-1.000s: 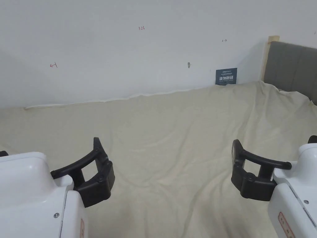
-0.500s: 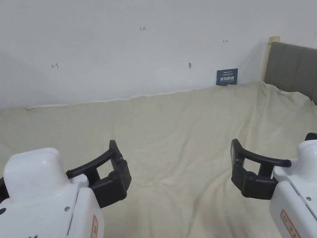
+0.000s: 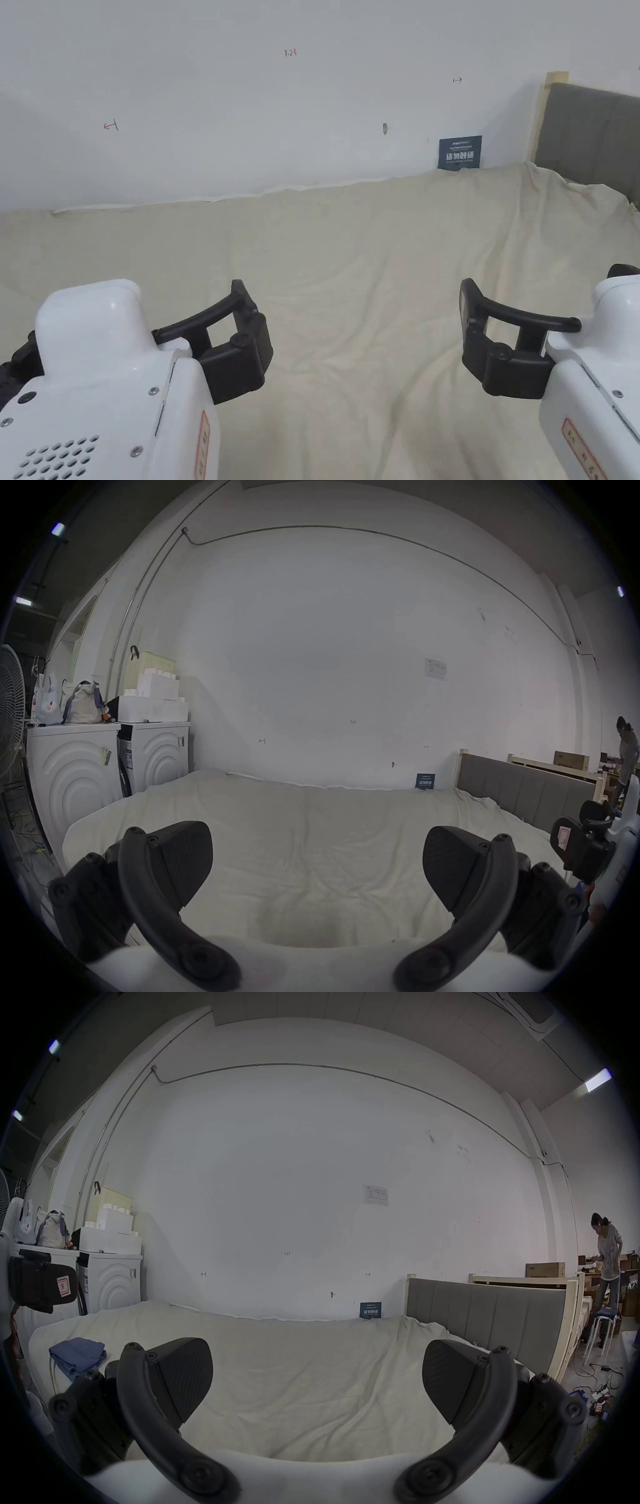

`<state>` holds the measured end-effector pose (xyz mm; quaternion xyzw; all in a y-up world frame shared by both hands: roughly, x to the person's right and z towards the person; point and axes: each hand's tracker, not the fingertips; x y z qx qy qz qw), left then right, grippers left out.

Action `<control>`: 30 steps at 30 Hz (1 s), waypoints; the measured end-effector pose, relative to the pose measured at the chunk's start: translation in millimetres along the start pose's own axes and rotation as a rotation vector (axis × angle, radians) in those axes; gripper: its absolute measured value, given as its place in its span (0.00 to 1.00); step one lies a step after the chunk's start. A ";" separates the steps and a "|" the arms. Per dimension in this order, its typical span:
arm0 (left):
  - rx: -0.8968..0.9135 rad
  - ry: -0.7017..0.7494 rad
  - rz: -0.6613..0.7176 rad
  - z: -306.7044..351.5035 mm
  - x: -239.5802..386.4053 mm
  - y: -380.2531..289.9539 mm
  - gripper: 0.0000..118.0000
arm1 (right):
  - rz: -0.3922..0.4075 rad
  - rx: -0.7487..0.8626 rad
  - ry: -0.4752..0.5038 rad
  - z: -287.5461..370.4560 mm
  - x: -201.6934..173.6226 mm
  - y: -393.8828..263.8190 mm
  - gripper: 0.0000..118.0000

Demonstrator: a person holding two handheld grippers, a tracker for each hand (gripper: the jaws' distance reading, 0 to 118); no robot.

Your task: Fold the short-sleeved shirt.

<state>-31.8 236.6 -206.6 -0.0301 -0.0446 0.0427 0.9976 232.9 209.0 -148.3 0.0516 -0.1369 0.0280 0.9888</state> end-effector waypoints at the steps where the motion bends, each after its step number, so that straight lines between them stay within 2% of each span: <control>1: -0.007 0.015 -0.002 -0.9 0.5 -0.3 1.00 | 0.001 0.000 0.000 0.0 -0.4 -0.4 1.00; 13: 0.006 0.085 0.018 0.2 -3.7 0.4 1.00 | -0.003 -0.020 0.002 -0.8 -1.7 -6.0 1.00; 19: -0.006 0.080 0.052 3.1 -9.3 4.8 1.00 | -0.005 -0.028 -0.007 -0.4 -2.3 -6.8 1.00; 30: -0.039 0.099 0.035 1.1 -14.6 -1.0 1.00 | 0.007 -0.015 -0.002 5.7 -11.2 -4.8 1.00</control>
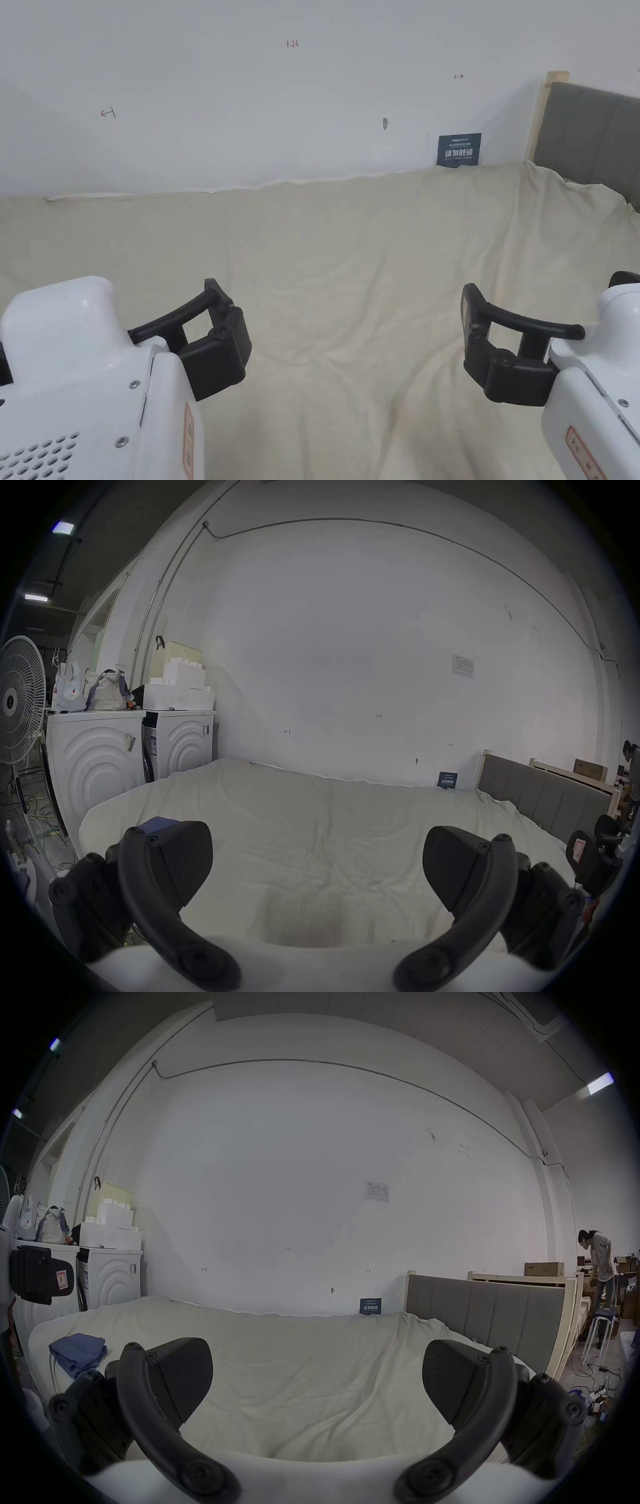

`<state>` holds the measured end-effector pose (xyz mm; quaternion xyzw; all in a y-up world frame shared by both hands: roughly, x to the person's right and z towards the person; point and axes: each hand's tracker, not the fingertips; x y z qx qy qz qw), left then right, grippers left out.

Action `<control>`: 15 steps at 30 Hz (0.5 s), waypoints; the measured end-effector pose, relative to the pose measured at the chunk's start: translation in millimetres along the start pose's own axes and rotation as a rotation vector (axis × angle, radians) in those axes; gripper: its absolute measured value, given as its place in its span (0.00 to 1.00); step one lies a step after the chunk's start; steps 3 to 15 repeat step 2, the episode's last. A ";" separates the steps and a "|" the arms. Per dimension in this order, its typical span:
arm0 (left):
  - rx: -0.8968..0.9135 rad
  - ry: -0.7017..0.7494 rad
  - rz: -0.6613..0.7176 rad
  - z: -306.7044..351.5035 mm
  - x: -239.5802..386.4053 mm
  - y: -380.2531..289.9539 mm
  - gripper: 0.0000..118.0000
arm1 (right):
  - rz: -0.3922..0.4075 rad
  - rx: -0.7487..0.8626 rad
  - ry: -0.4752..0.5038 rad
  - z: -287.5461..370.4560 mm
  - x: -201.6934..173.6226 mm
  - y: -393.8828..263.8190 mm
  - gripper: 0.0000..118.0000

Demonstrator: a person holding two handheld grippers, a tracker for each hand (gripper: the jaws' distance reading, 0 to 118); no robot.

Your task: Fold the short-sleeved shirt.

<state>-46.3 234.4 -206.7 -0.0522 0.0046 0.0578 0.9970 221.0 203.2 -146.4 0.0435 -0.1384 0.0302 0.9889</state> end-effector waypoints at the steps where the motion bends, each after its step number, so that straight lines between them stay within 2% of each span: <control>1: -0.002 0.000 0.000 -0.5 -0.7 0.0 1.00 | 0.000 0.003 0.001 0.4 -0.7 0.1 1.00; 15: -0.004 0.001 0.001 -1.1 -1.3 0.1 1.00 | 0.002 0.003 0.001 0.2 -1.3 0.0 1.00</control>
